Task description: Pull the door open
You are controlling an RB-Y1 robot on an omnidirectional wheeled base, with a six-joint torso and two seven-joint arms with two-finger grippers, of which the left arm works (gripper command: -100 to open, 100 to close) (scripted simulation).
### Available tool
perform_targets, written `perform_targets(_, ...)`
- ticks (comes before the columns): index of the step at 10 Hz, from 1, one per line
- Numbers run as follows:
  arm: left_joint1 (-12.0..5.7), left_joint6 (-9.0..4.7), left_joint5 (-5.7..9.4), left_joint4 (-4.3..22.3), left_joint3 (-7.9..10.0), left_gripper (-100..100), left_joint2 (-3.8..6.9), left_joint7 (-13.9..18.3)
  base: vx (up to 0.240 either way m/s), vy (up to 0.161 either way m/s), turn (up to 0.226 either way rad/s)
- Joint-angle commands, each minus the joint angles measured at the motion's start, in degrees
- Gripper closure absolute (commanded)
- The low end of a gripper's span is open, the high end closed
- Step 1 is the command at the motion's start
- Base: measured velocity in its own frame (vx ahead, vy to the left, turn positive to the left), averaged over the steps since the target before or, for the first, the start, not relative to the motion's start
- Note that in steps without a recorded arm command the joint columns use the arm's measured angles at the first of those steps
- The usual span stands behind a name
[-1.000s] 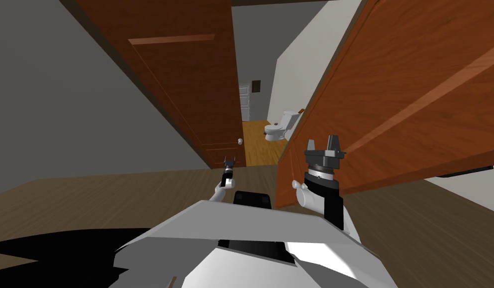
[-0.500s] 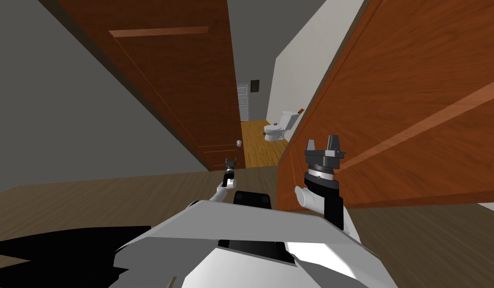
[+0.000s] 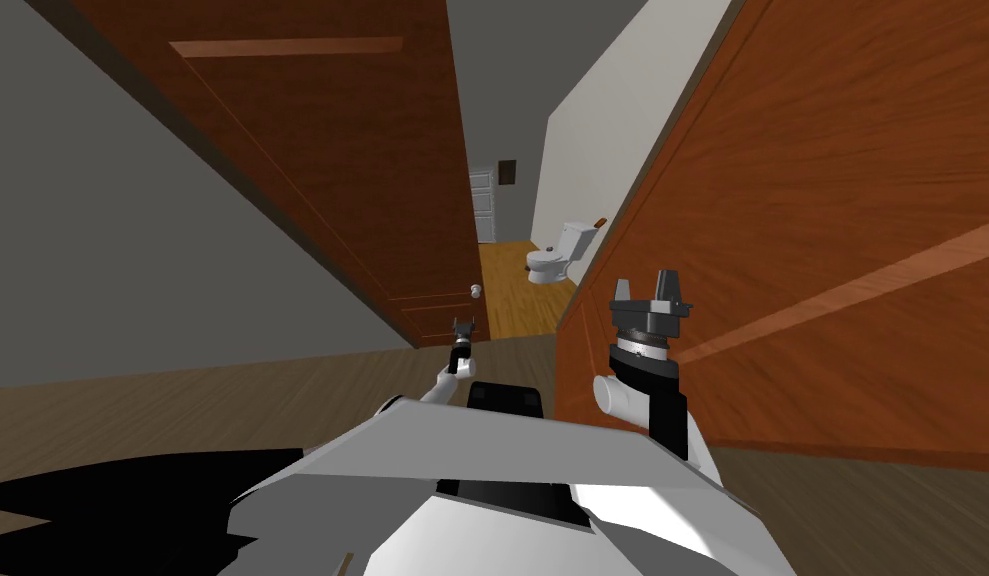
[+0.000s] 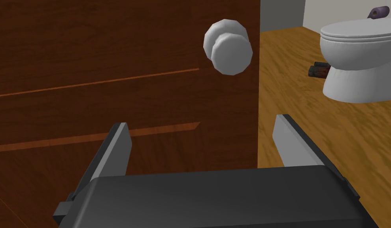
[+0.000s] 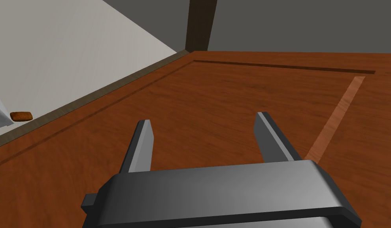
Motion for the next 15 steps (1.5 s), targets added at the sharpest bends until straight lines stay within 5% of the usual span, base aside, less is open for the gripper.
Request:
perform_targets(1,-1.0,-0.67,0.58,2.05,-0.1,-100,-0.38,1.26,0.099,0.01,-0.044)
perform_targets(4,-2.9,-1.83,1.89,6.02,-0.34,-100,-1.34,3.87,0.143,-0.01,-0.076)
perform_targets(6,-2.95,-1.75,1.96,6.07,-0.35,-100,-1.37,3.93,0.079,-0.007,-0.036)
perform_targets(10,-2.94,-1.16,2.1,6.48,-0.13,-100,2.3,4.41,-0.151,0.023,0.158)
perform_targets(12,-3.01,-0.76,2.5,6.7,0.19,-100,4.09,5.23,-0.006,-0.005,-0.108)
perform_targets(15,-3.06,-0.69,2.6,6.74,0.29,-100,4.04,5.67,0.116,-0.002,-0.089)
